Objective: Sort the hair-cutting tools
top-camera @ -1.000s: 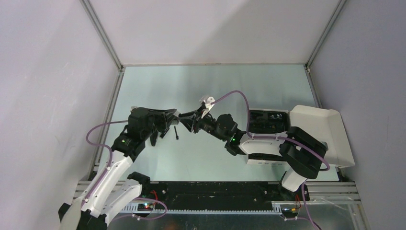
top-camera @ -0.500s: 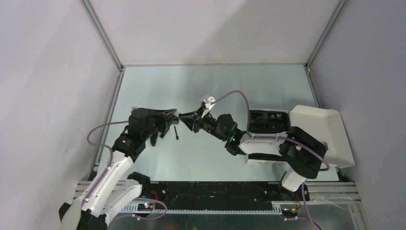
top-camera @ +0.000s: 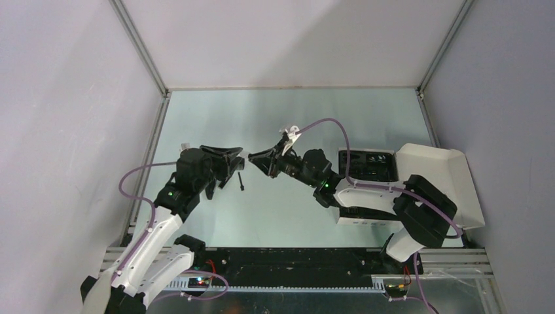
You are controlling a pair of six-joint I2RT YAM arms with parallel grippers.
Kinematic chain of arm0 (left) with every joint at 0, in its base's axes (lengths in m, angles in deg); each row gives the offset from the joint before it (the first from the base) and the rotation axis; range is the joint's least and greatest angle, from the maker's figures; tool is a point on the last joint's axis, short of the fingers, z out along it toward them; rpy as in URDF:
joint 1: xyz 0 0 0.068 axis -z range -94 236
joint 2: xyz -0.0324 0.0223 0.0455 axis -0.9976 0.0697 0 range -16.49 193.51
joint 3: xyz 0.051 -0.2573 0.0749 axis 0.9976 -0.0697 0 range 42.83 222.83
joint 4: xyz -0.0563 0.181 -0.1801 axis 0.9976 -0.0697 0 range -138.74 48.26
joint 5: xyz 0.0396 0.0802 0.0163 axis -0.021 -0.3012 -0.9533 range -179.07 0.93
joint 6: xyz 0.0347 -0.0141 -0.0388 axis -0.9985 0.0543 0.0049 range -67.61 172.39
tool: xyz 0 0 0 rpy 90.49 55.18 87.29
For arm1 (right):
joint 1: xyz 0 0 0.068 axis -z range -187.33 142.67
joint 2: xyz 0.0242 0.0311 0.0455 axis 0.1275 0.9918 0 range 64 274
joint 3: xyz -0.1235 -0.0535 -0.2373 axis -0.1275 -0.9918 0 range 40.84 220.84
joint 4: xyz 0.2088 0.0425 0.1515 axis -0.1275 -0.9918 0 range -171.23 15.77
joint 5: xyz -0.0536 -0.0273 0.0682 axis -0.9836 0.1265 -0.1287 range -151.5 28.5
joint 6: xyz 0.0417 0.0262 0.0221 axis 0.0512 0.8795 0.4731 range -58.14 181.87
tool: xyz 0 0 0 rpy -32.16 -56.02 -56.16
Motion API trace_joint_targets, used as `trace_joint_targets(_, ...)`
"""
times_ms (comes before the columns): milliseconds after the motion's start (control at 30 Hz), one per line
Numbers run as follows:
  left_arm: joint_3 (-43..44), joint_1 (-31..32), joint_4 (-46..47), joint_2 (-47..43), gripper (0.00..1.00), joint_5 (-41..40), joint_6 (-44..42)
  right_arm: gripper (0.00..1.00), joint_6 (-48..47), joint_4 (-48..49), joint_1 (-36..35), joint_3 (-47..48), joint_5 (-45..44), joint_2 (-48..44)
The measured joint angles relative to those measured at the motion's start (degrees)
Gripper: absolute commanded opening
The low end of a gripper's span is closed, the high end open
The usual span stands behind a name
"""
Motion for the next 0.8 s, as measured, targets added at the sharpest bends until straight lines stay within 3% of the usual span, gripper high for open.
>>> trace_joint_targets(300,0.63,-0.02,-1.9,-0.68,0.82,-3.32,-10.75,0.0,4.07,-7.61,5.25,-0.59,5.25,-7.19)
trace_joint_targets(467,3.61,-0.13,-4.57,-1.86,0.95,-6.01,-23.37,0.0,6.14,-18.16,10.62,-0.85,7.48,-12.28)
trace_joint_targets(800,7.32,-0.15,-9.2,-5.62,1.0,-13.64,-53.66,0.0,7.48,-47.21,25.11,-0.96,10.69,-27.34)
